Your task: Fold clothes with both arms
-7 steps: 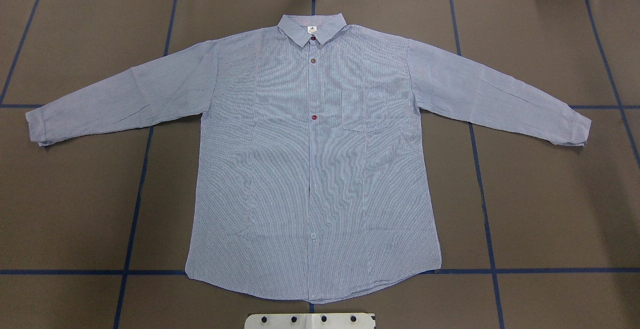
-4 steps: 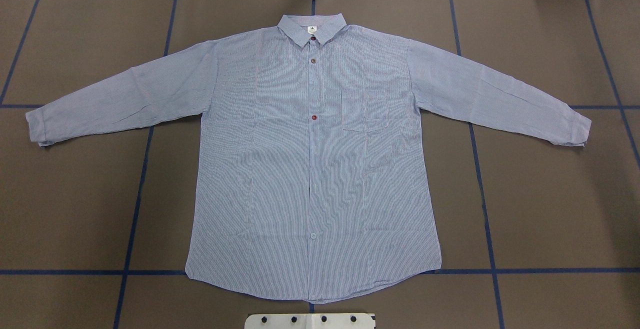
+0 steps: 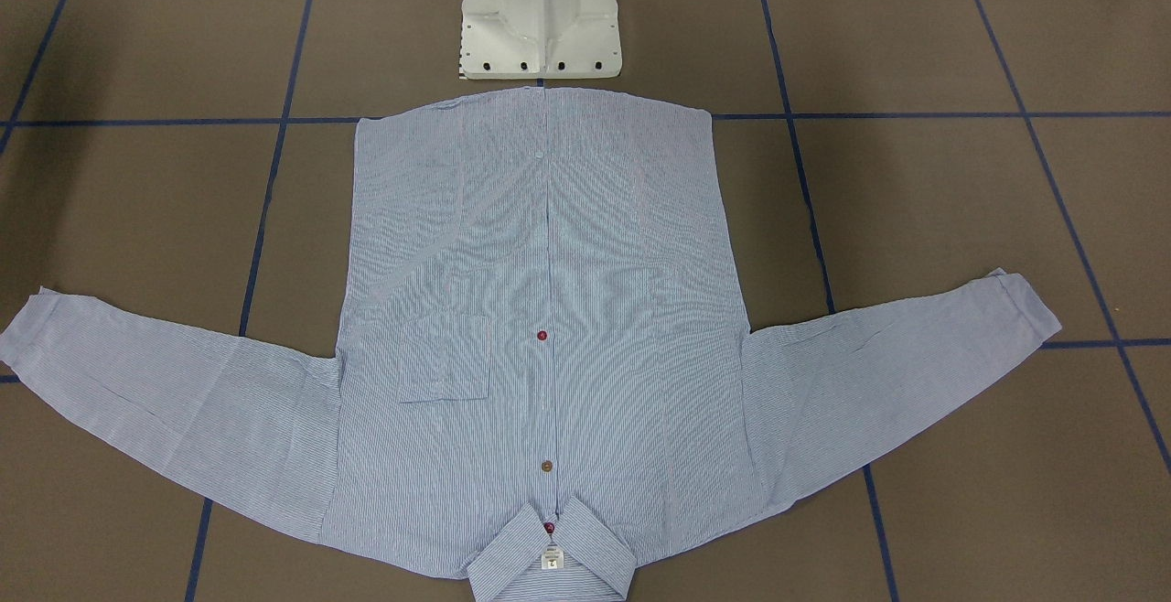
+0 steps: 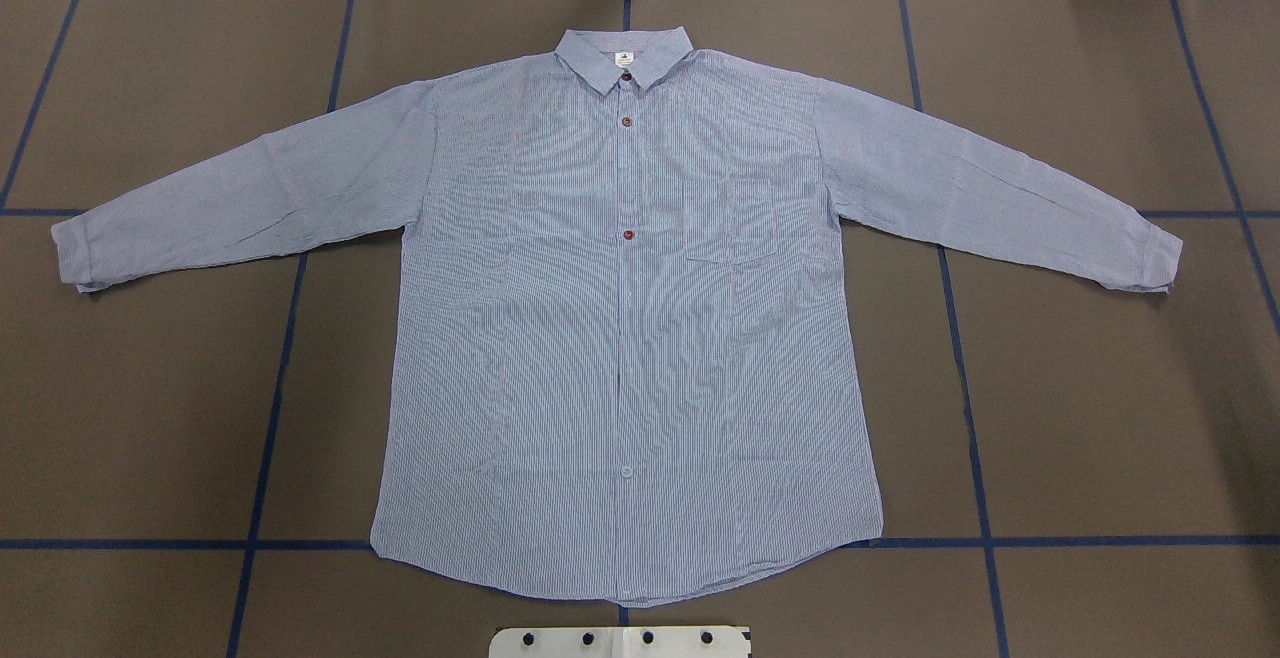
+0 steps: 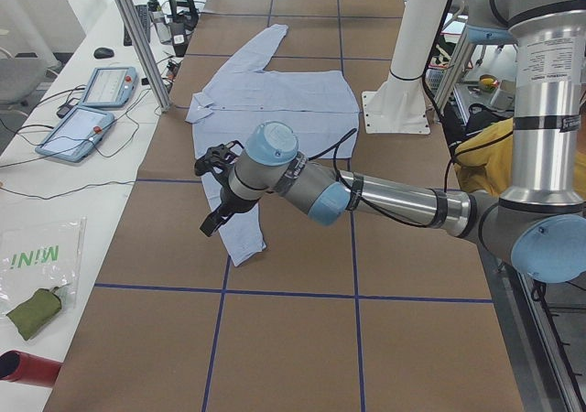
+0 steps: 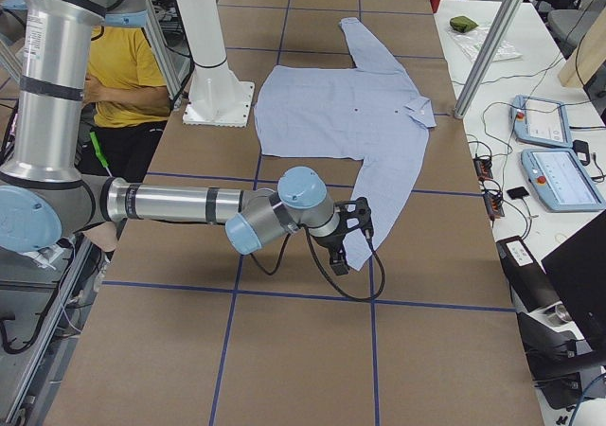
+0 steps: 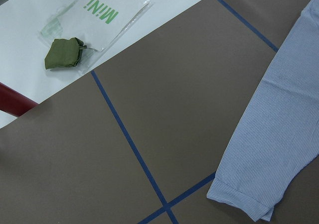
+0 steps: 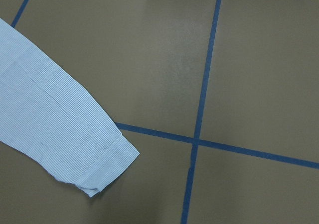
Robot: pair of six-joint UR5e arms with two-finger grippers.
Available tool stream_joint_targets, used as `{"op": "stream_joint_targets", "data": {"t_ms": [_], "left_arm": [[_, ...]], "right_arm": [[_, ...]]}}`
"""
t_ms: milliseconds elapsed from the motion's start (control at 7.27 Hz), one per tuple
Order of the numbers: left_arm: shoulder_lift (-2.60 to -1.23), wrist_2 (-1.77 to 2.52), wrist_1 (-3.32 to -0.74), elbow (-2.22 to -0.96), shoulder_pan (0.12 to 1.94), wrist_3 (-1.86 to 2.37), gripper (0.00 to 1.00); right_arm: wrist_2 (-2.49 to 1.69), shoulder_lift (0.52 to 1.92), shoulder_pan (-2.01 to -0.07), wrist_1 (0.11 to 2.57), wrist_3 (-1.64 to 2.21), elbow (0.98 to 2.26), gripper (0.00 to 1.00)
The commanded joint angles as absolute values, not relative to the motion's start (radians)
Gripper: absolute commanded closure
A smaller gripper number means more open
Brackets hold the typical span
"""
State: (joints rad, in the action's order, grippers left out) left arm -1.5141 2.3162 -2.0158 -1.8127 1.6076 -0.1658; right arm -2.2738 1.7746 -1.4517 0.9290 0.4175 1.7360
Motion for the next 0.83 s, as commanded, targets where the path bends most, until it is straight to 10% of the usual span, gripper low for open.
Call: {"op": "stream_joint_targets", "data": {"t_ms": [0,688], "left_arm": [[-1.508,2.316,-2.017,-1.812,1.608,-0.167,0.0],[-1.503,2.316,-2.019,-1.812,1.608,-0.17,0.0]], "right_arm": [[-2.072,1.776,-1.228,0.652,0.875,1.651,0.02],[-1.837,1.781,-0.99,0.311,1.289,1.463,0.26]]}}
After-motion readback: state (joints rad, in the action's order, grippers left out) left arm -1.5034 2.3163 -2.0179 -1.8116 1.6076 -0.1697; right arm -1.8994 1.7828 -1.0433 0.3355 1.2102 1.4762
